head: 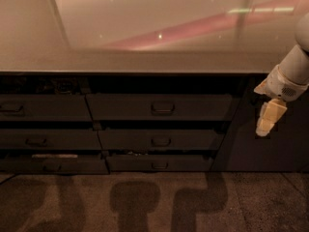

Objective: Open top drawer

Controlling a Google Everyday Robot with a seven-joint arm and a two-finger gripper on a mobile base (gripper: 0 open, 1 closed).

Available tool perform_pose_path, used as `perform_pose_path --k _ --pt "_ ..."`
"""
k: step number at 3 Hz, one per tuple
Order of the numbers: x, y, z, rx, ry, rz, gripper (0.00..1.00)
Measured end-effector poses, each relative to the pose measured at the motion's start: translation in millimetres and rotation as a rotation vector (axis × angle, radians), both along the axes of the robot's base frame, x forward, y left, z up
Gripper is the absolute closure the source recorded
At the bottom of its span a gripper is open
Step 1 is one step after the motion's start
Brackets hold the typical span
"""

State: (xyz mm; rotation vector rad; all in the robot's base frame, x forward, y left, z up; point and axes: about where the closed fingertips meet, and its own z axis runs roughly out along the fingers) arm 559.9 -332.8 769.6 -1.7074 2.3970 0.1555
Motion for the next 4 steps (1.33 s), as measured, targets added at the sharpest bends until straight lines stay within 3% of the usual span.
perform_pose_path --k 1,2,3,4 --pt "0.0 0.1 0.0 0.000 0.000 0.000 0.00" --pt "-4.2 17.7 -9.7 -0.058 -0.005 0.042 0.00" --pt "-1.4 71.8 -3.3 -0.195 -0.088 0.158 0.00" --pt "-22.3 114.4 -23.9 -0.291 -0.076 0.271 0.00"
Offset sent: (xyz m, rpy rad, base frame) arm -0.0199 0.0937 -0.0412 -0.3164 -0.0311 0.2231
